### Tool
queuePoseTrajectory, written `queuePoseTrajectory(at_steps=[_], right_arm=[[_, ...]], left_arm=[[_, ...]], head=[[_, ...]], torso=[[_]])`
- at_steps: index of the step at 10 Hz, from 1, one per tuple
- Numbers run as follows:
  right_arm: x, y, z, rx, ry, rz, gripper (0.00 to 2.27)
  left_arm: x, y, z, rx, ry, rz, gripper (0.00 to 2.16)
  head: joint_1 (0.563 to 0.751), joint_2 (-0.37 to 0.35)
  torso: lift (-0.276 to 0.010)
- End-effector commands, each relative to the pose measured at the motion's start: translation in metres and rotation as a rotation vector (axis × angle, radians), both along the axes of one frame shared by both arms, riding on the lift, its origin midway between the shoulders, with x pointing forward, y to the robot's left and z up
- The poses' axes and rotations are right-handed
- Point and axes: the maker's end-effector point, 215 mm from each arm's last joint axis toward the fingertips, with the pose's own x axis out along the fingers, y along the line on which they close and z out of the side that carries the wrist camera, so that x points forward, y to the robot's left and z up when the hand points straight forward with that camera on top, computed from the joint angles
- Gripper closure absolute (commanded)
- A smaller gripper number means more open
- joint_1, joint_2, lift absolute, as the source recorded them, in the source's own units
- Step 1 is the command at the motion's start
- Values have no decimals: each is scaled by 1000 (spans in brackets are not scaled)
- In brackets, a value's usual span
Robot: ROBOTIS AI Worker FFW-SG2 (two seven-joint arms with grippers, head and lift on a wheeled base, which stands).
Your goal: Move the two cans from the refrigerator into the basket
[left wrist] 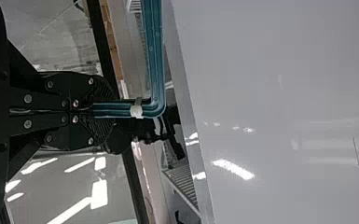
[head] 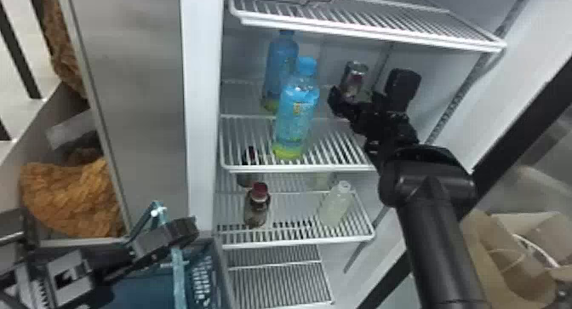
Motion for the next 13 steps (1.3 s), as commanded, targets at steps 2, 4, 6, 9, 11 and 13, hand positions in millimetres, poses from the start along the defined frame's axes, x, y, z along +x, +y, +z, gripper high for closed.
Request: queuePoseTrajectory(at_steps=[2,4,6,9,11,13], right_arm=[[11,-1,1,-9,12,-7,122],[23,0,-5,9,36,-17,124],[32,4,-5,6,50,-10,125],[37,5,-12,4,78,-9,699],[35,2,-10,-17,79,-15,1276],[33,1,-7,-31,66,-15,1277]], left_arm=[[2,0,0,-1,-1,2,1197],[1,0,0,-2,1,0,1196],[2,-1,0,-3,0,0,1197],[3,0,1,-6,-2,2,1197],[2,1,0,-5,1,4,1197],[2,0,1,-7,0,4,1197]], head=[[647,-267],[643,-265],[641,-262],[636,-254],[638,-253],[637,-255]], torso=[[-35],[-35],[-35],[-35],[-35],[-35]])
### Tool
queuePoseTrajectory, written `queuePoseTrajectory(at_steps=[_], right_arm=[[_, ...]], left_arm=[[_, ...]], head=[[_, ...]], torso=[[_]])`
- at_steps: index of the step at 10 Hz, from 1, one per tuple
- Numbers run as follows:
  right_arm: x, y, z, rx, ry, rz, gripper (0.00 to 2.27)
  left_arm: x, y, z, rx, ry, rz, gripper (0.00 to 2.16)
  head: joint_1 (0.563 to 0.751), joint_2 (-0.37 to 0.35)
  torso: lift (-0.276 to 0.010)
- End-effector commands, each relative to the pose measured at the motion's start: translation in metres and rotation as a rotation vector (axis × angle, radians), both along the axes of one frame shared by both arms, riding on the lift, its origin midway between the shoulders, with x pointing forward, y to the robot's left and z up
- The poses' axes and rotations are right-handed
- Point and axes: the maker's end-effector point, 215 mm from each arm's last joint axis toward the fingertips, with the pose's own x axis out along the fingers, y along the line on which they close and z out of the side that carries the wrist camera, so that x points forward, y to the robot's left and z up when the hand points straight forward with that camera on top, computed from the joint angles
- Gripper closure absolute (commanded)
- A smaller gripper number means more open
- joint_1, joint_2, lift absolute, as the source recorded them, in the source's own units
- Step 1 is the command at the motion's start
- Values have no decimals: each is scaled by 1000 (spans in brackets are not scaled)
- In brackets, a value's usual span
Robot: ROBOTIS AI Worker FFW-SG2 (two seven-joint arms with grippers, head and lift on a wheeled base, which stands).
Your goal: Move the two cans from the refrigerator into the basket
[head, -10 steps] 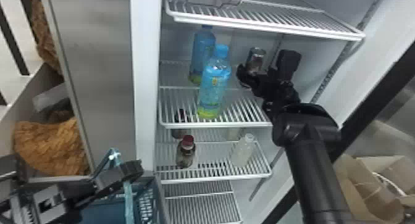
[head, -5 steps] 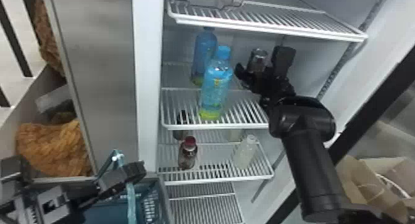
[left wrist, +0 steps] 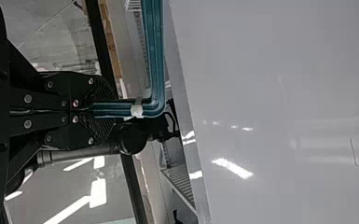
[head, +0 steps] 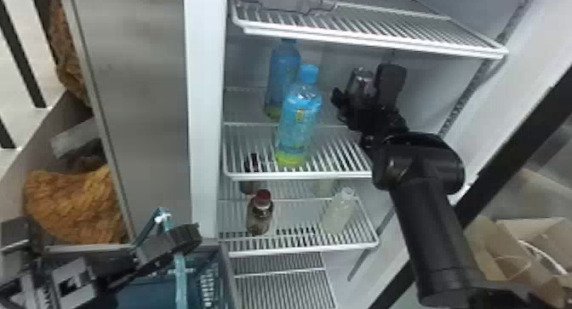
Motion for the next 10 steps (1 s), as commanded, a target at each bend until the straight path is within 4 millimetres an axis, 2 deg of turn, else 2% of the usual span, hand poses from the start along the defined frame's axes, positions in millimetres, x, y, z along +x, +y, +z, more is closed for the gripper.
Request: queuePoseTrajectory(at_steps=[1,4,5,7,10], right_arm=[[-4,0,-1,-4,-6,0,1277],[-27,-4,-3,-14,-16,-4,1277],[-32,-1,4,-15,-31,4,1277],[-43,17,9,-16,-50,45,1277],[-59,34,18,-2,-81,87,1277]], left_arm=[[0,0,0,-1,-1,0,1197],[-1,1,0,-5,1,3,1197],[-2,1,-1,-5,4,3,1197],[-3,1,-1,-10,5,2,1197],[-4,2,-1,-10,6,1,1197]], head=[[637,-256],[642,-261],[646,-264],[650,-264],[655,-245]], torso=[[-35],[-35],[-35],[-35],[-35]])
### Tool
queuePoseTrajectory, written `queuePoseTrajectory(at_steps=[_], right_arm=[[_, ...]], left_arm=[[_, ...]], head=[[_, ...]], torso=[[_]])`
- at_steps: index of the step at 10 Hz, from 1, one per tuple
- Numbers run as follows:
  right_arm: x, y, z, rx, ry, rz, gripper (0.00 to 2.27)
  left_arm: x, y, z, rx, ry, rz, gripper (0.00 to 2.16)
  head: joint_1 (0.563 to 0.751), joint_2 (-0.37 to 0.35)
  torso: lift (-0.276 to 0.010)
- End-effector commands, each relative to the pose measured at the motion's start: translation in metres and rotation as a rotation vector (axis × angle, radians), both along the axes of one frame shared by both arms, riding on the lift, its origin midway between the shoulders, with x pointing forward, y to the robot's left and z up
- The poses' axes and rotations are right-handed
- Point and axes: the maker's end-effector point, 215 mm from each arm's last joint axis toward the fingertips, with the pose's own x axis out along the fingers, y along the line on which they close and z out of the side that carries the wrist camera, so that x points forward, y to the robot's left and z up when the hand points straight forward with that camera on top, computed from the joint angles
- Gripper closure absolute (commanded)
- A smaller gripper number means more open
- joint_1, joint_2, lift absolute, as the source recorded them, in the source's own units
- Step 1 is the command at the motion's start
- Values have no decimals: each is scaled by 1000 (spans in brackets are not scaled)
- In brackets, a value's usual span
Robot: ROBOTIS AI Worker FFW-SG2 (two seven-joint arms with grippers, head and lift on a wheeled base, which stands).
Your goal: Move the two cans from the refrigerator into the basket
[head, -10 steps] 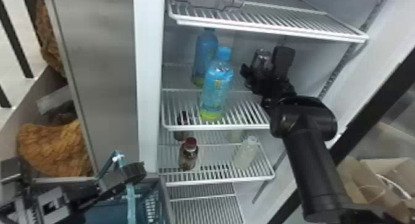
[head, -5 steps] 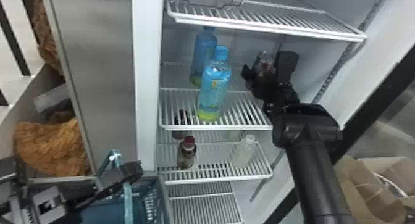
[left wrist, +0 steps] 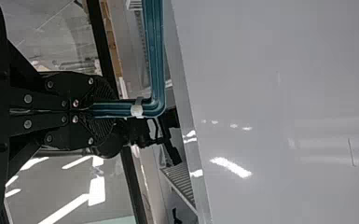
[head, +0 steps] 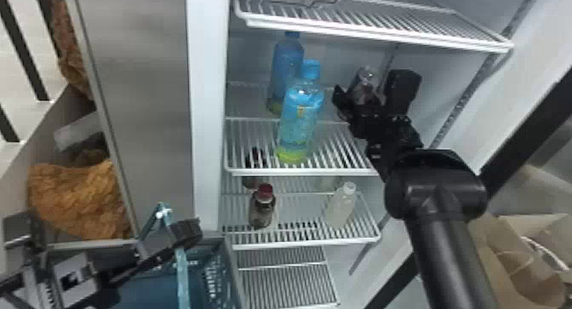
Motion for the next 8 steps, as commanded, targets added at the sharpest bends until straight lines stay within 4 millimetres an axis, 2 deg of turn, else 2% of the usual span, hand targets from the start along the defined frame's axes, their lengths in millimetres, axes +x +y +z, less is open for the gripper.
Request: queuePoseTrajectory(at_steps=[1,5,8], right_arm=[[-10,13,8,7,-19,32,1277],[-45,31,10,23,-24,86,1277],[-78,41,13,31,-23,126,1277]], left_arm=[[-1,0,-1,-1,2,1,1197],[-1,1,-2,3,4,0,1197],[-3,0,-3,2,7,-2,1197]], head=[[656,-244],[667,-223],[686,-221]], torso=[[-35],[-35],[-35]])
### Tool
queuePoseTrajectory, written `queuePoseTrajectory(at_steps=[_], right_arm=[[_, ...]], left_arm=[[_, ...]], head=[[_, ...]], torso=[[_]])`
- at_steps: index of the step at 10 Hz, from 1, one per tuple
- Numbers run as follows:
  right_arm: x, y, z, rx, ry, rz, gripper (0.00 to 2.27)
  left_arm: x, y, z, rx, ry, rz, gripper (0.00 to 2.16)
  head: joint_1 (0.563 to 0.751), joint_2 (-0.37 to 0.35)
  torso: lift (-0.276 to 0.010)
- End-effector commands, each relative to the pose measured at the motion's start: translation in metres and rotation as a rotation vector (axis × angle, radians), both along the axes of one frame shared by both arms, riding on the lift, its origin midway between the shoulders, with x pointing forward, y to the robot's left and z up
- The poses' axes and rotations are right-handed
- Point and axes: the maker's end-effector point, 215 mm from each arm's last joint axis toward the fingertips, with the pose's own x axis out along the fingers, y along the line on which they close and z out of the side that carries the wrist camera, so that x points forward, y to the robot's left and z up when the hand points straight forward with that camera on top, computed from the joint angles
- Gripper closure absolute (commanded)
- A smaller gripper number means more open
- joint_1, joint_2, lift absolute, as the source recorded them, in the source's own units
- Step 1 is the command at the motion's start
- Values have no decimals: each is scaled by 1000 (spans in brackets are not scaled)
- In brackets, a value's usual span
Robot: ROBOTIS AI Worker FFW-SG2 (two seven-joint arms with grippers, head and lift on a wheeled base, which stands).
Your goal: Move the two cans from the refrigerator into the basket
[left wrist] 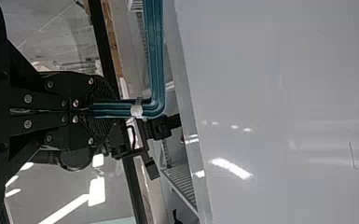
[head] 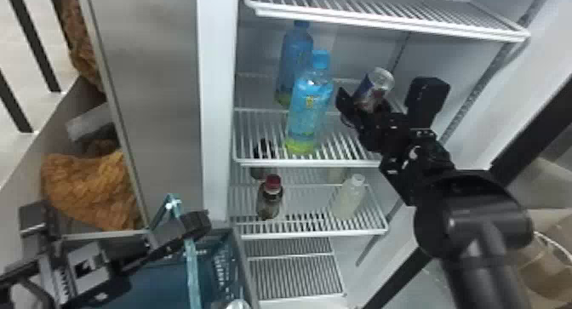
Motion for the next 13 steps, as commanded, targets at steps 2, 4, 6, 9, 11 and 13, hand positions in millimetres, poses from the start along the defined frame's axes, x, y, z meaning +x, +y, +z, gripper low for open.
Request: queuePoseTrajectory(at_steps=[2,4,6,9,11,13], right_arm=[[-34,11,11,5,-10,40,1277],[-56,11,16,-8,-7,50,1277],[-79,8,12,-21,20,52,1277],[-130,6,7,-26,69,70,1277],[-167,24,4,-19,113,118,1277],[-187,49,-6,19,151,183,1277]], left_arm=[[-1,1,-1,0,2,1,1197],[-1,1,-1,-2,5,2,1197],[-2,2,-2,-1,6,3,1197],[-2,3,-3,-2,8,5,1197],[-3,4,-3,-5,9,6,1197],[-4,3,-4,-7,11,4,1197]], head=[[694,-219],[695,-217],[695,-220],[695,-233],[695,-243],[695,-228]], torso=[[-35],[-35],[-35],[-35],[-35],[-35]])
